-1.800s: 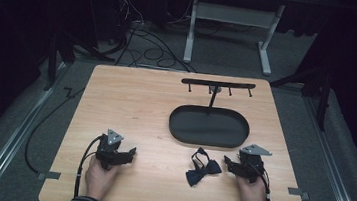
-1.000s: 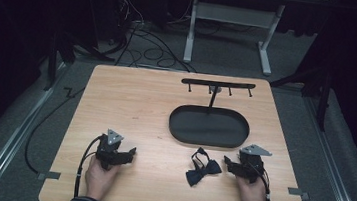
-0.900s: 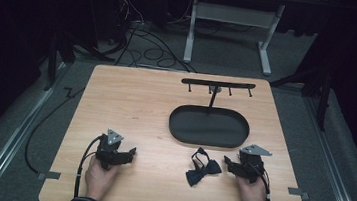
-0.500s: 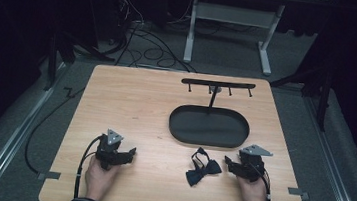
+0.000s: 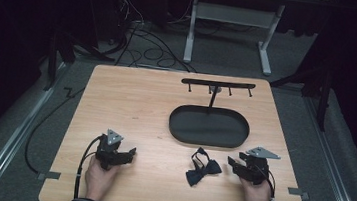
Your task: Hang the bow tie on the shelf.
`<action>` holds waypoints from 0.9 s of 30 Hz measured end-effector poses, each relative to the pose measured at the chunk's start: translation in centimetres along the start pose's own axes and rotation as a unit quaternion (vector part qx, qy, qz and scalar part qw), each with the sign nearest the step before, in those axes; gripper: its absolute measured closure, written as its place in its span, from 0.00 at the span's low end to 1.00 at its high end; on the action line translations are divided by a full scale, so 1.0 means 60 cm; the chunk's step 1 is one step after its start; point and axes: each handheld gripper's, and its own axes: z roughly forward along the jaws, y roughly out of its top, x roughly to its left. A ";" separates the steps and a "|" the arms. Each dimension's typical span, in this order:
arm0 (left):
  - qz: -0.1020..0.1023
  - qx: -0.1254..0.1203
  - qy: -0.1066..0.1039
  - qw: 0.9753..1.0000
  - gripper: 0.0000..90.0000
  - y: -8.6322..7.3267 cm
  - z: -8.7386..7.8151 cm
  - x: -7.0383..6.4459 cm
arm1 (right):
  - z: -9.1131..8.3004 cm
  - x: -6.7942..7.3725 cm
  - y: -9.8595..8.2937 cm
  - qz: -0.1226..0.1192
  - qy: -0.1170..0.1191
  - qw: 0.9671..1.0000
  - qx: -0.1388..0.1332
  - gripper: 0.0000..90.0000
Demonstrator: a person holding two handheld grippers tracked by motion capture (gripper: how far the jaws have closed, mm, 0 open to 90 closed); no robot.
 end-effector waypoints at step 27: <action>0.000 0.000 0.000 1.000 0.25 0.000 0.000 0.000 | -0.031 0.060 0.022 -0.028 0.066 0.997 -0.028 0.64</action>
